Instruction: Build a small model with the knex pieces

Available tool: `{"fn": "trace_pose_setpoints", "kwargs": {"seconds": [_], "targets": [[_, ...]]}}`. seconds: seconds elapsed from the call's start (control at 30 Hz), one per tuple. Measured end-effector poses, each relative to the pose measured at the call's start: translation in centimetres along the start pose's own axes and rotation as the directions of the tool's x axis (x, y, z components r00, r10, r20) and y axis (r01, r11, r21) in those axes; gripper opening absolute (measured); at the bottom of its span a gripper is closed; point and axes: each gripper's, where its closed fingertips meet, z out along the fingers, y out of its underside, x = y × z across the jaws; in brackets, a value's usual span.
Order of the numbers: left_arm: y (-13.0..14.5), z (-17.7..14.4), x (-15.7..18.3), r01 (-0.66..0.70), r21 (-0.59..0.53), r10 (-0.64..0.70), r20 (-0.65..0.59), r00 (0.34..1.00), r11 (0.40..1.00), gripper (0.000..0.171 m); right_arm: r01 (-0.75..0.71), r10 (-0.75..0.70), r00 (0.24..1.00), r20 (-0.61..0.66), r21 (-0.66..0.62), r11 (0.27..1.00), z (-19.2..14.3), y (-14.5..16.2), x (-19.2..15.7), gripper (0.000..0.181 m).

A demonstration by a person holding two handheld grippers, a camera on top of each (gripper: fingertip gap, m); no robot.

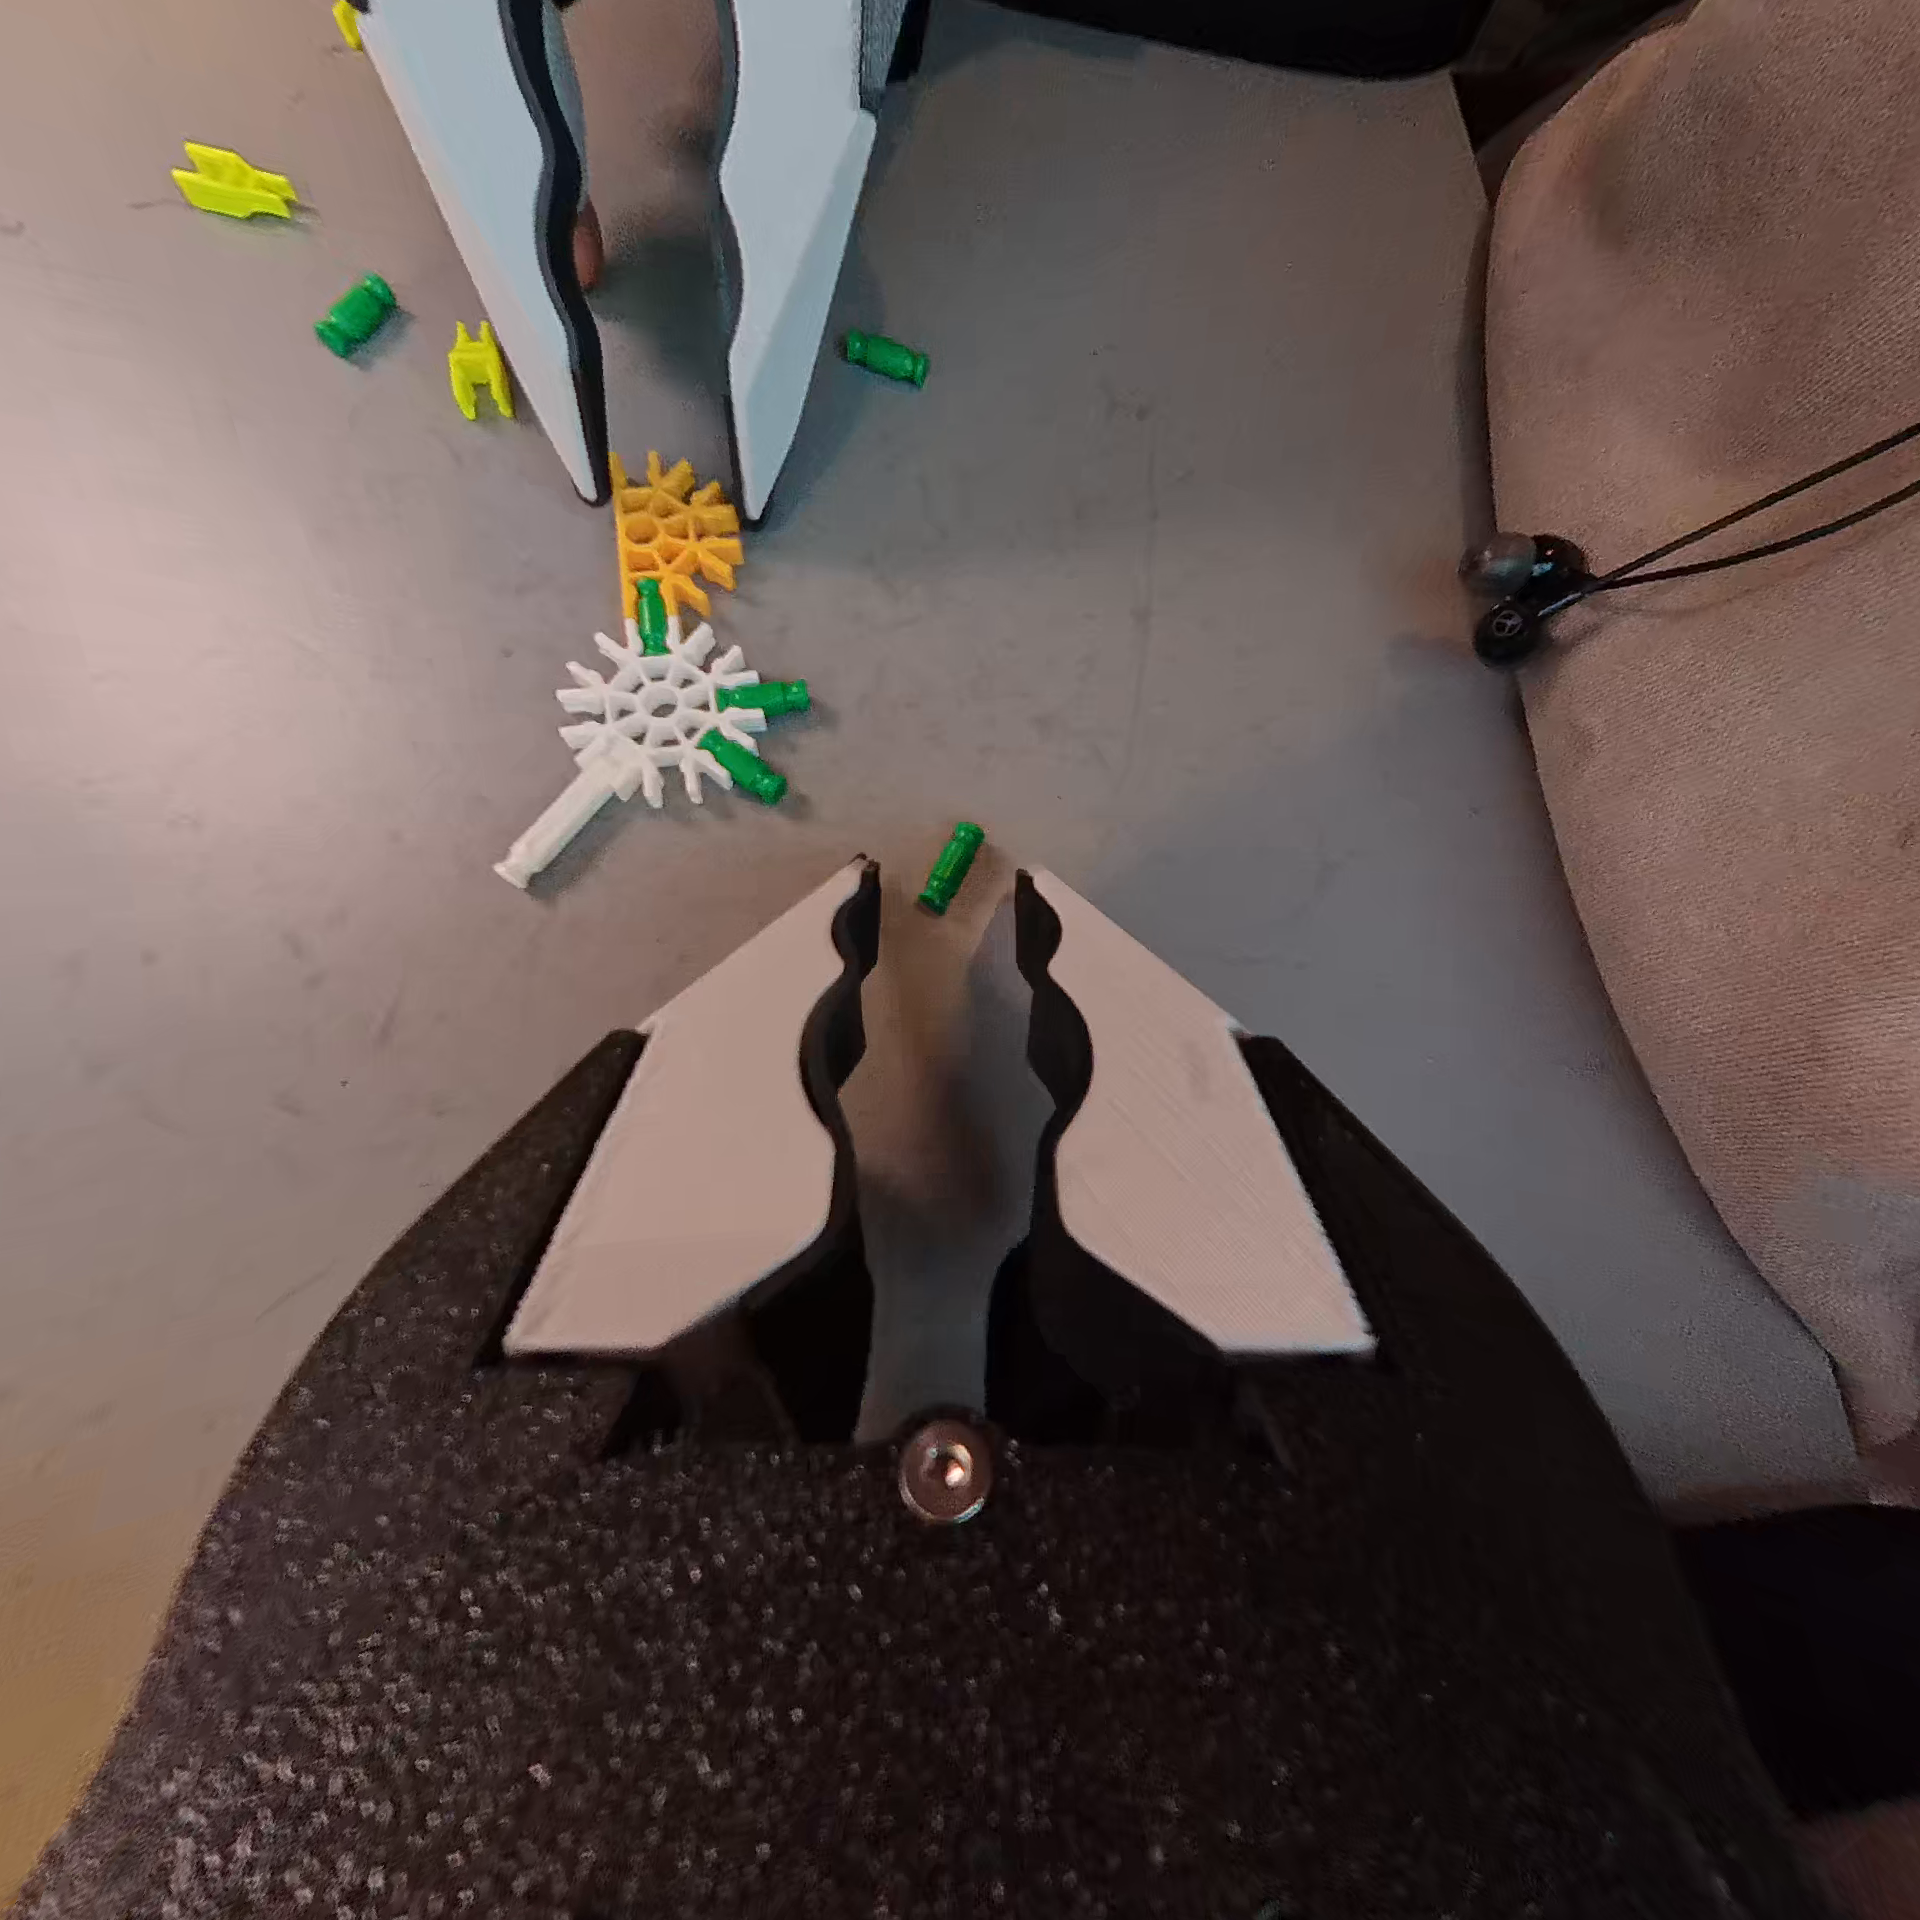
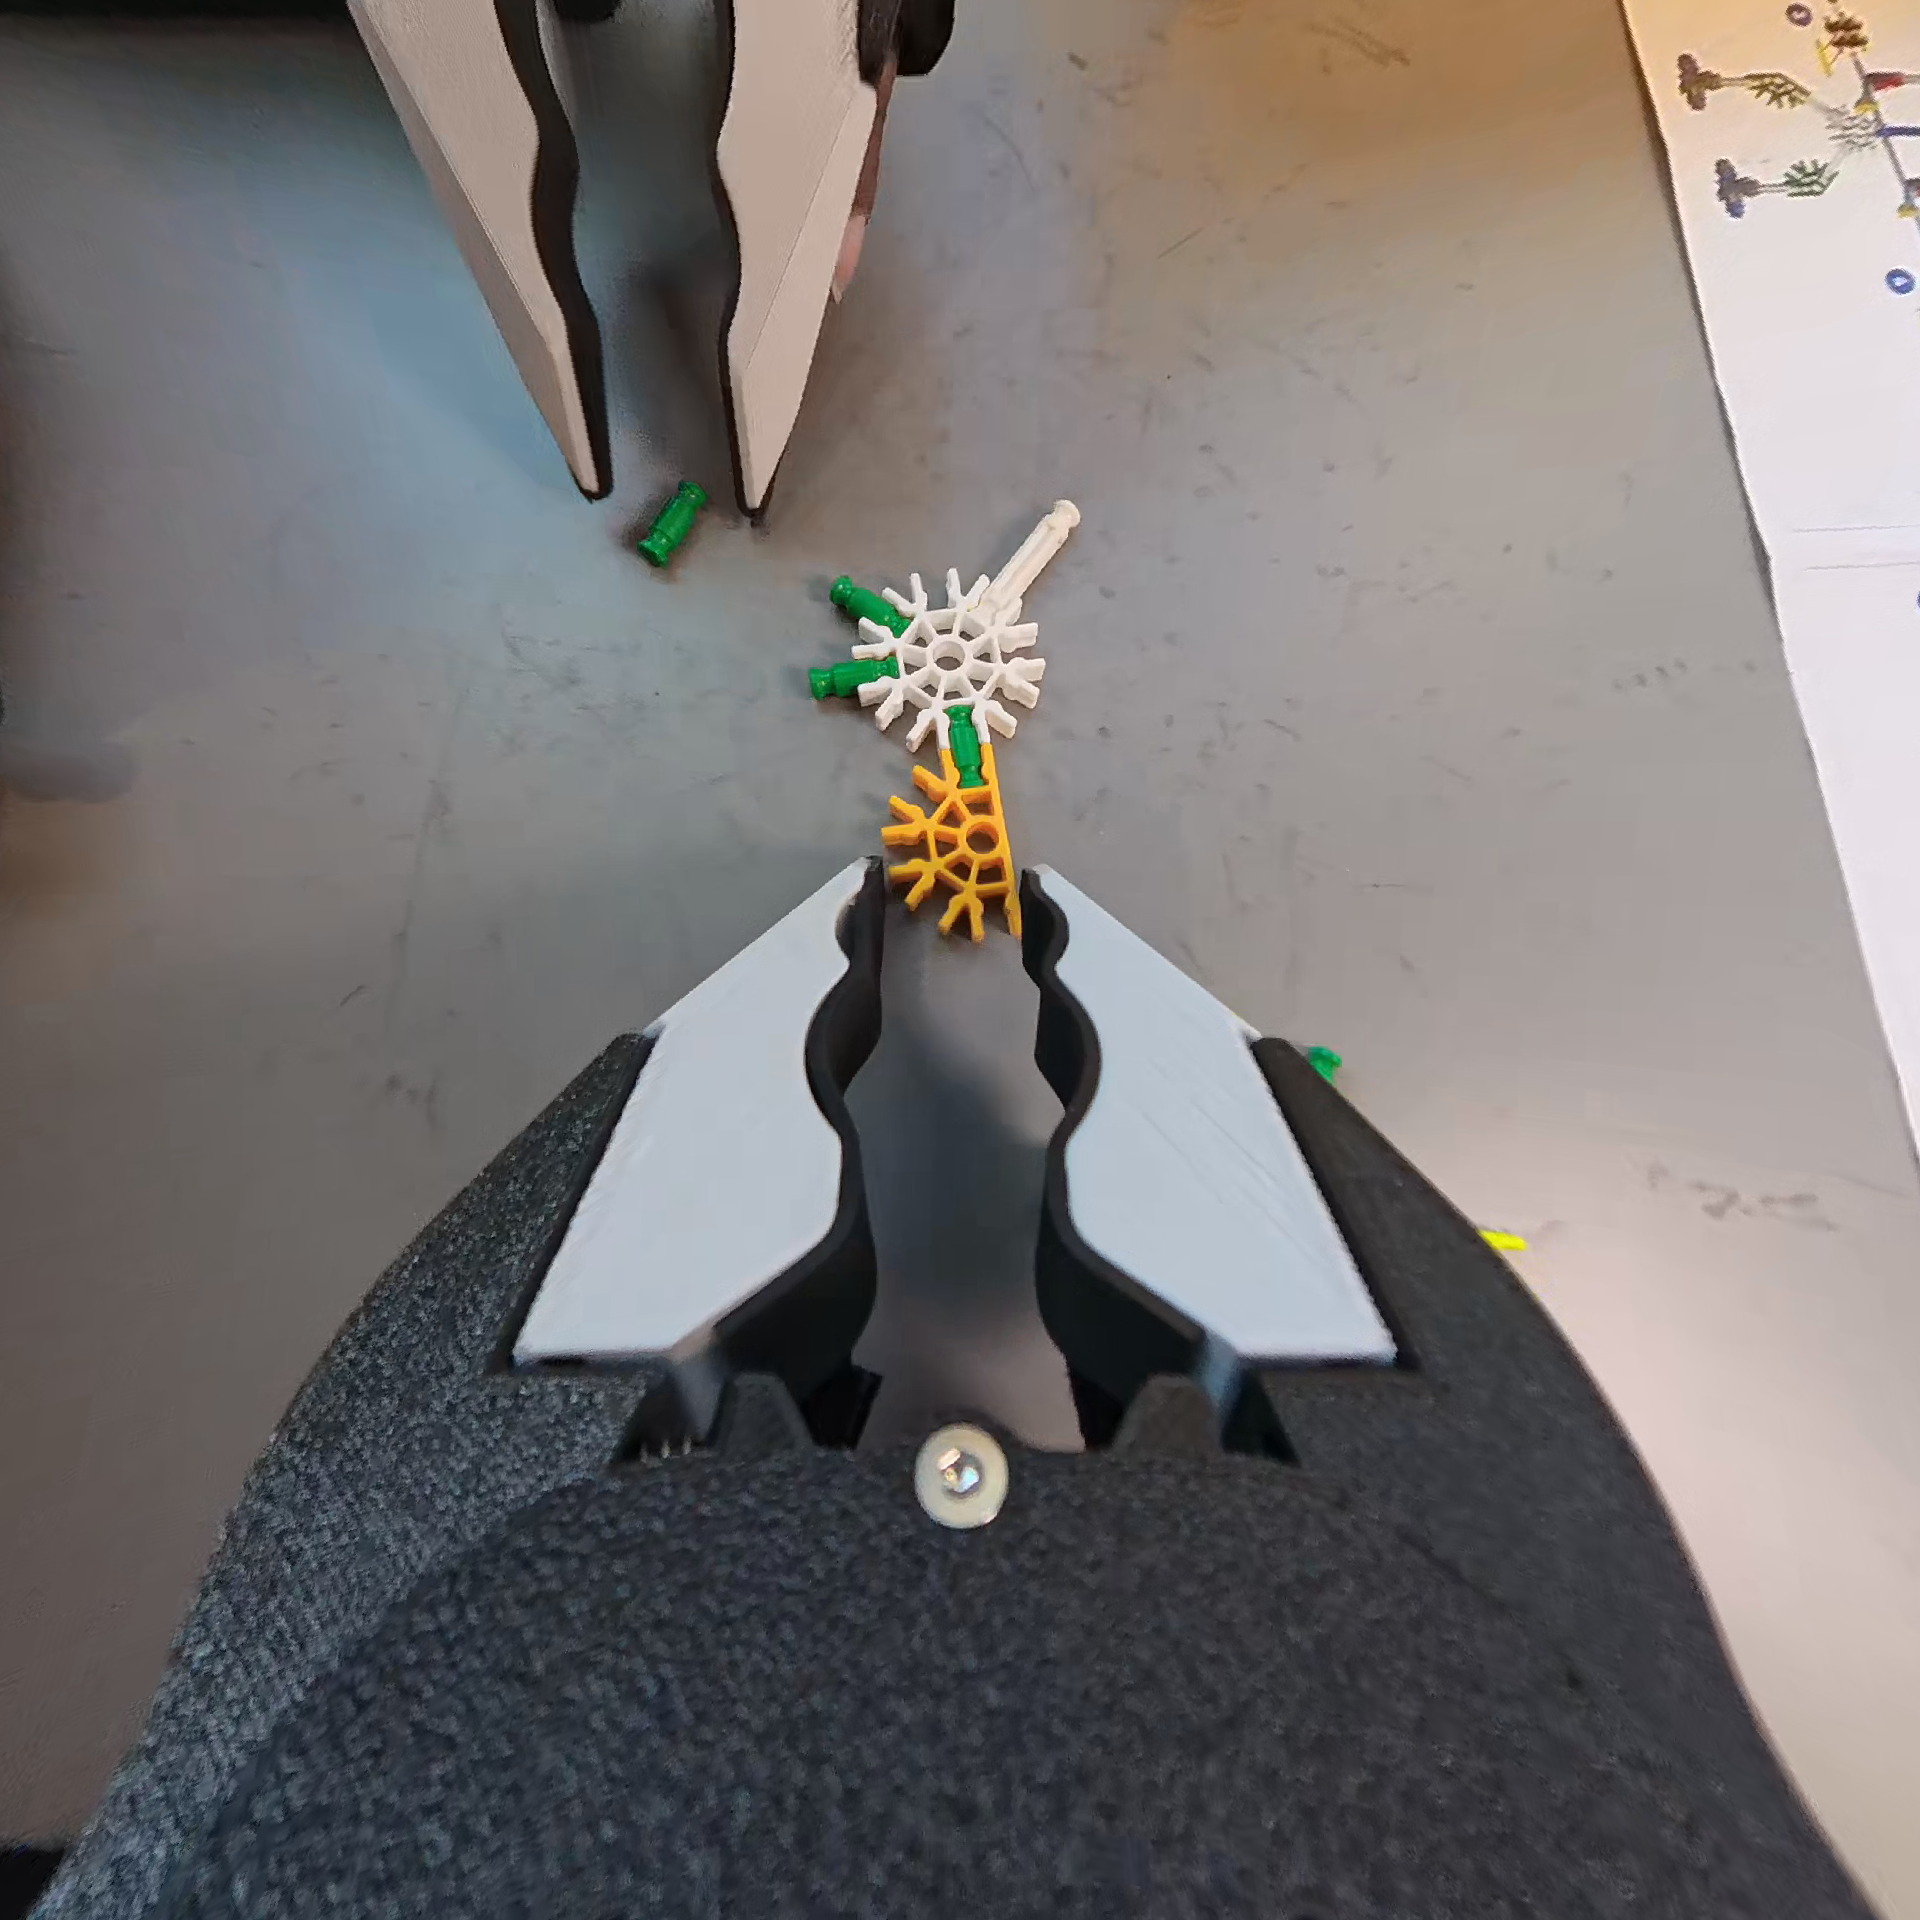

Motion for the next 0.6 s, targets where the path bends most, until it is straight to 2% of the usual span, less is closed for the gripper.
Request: {"fn": "trace_pose_setpoints", "kwargs": {"seconds": [0.1,0.23,0.37,0.5,0.6], "targets": [[0.2,0.3,-0.4,-0.012,-0.027,0.013,0.041,0.999,1.000,0.010,-0.038,0.042,0.998,-0.047,0.075,0.996,-2.2,-0.6,1.4,0.027],[0.4,0.1,-0.9,-0.015,-0.043,0.018,0.072,0.997,0.999,0.006,-0.089,0.105,0.981,-0.163,0.102,0.991,-5.0,0.6,4.3,0.027],[0.6,-1.6,-4.1,0.052,-0.020,-0.046,0.227,0.973,0.998,0.006,-0.093,0.100,0.983,-0.153,0.051,0.994,-3.8,1.9,4.2,0.026],[1.2,-2.8,-8.1,0.175,0.023,-0.169,0.417,0.893,0.984,0.006,-0.070,0.068,0.987,-0.148,-0.005,0.998,-2.5,2.2,4.1,0.023],[1.5,-2.5,-8.5,0.209,0.027,-0.201,0.425,0.882,0.977,0.006,-0.088,0.083,0.986,-0.143,-0.031,0.996,-1.9,2.7,4.4,0.019]]}}
